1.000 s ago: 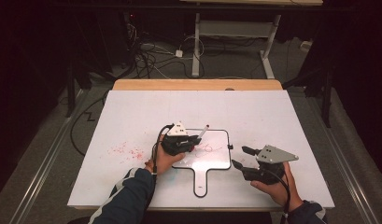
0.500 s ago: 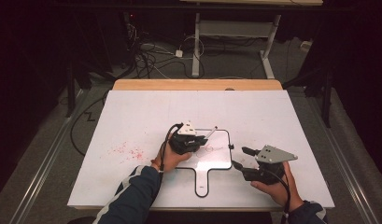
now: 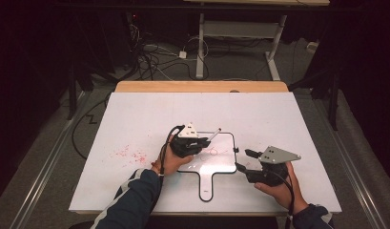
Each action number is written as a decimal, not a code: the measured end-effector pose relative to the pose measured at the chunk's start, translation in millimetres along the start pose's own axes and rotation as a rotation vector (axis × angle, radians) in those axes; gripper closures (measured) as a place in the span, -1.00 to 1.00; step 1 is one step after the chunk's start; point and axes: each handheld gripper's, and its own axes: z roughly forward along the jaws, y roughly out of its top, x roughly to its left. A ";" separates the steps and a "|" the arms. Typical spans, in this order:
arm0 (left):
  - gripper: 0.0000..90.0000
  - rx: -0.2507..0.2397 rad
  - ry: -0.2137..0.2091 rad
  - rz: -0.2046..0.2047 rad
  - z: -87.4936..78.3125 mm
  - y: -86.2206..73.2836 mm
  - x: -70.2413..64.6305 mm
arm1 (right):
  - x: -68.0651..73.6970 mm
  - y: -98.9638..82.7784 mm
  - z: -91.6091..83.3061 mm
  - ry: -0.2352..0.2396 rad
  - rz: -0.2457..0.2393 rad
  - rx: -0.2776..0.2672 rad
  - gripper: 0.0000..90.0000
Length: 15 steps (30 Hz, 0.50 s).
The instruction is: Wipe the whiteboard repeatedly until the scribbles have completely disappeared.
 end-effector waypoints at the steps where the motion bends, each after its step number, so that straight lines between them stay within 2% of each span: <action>1: 0.75 -0.009 -0.005 0.005 -1.4 0.9 -1.6 | -1.5 1.2 3.0 0.007 0.011 -0.004 -0.06; 3: 0.75 -0.029 -0.019 0.017 -3.3 2.5 -5.8 | -6.7 6.9 15.9 0.025 0.045 -0.006 -0.03; 4: 0.75 -0.041 -0.025 0.025 -4.0 3.2 -8.3 | -6.7 6.9 15.9 0.025 0.045 -0.006 -0.03; 7: 0.75 -0.075 -0.046 0.034 -5.6 4.3 -13.9 | -10.5 17.0 29.6 0.064 0.096 -0.031 -0.03; 8: 0.75 -0.083 -0.049 0.036 -5.5 4.3 -15.7 | -13.1 23.6 38.9 0.099 0.136 -0.048 -0.03; 10: 0.75 -0.083 -0.054 0.045 -5.1 4.2 -18.7 | -14.1 26.3 43.2 0.098 0.150 -0.054 -0.04; 11: 0.75 -0.082 -0.056 0.049 -4.8 3.8 -20.0 | -17.3 29.3 50.0 0.130 0.189 -0.073 -0.03; 15: 0.75 -0.092 -0.063 0.062 -4.1 2.2 -25.0 | -19.2 32.1 57.7 0.139 0.215 -0.073 -0.02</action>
